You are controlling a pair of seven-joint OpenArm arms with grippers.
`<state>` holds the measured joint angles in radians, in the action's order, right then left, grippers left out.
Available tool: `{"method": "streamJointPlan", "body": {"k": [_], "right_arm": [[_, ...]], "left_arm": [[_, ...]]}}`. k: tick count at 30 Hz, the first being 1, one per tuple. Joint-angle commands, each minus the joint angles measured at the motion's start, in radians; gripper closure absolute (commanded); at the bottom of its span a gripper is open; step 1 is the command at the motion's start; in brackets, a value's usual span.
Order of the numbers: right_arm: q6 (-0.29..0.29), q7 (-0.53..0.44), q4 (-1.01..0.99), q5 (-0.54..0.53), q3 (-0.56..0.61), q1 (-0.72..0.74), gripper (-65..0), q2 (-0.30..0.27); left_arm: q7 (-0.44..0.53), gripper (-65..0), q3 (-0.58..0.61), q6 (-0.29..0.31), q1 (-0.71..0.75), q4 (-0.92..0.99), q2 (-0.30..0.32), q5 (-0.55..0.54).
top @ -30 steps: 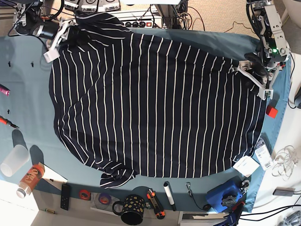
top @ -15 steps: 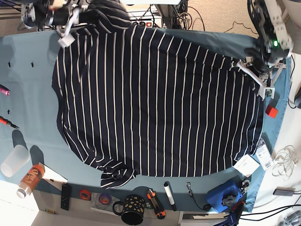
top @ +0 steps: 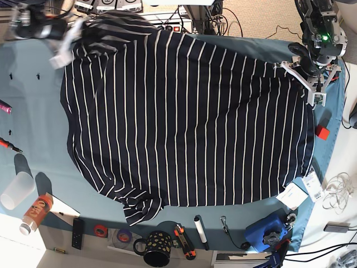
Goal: Layout the t-shirt on the table in an organized manner, then fold the t-shirt properly
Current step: 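Pull the grasped collar-side edge with both grippers to straighten it, then fold the shirt's collar-side portion over onto the body with both grippers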
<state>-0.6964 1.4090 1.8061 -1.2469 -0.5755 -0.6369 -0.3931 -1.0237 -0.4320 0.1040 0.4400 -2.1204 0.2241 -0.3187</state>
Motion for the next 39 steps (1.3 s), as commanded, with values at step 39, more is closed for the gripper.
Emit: {"method": "streamJointPlan", "body": {"k": [39], "right_arm": [[-0.002, -0.053, -0.005, 0.116, -0.097, 0.251, 0.0, -0.014]], "left_arm": [[0.205, 0.0, -0.003, 0.055, -0.133, 0.026, 0.012, 0.013]]}}
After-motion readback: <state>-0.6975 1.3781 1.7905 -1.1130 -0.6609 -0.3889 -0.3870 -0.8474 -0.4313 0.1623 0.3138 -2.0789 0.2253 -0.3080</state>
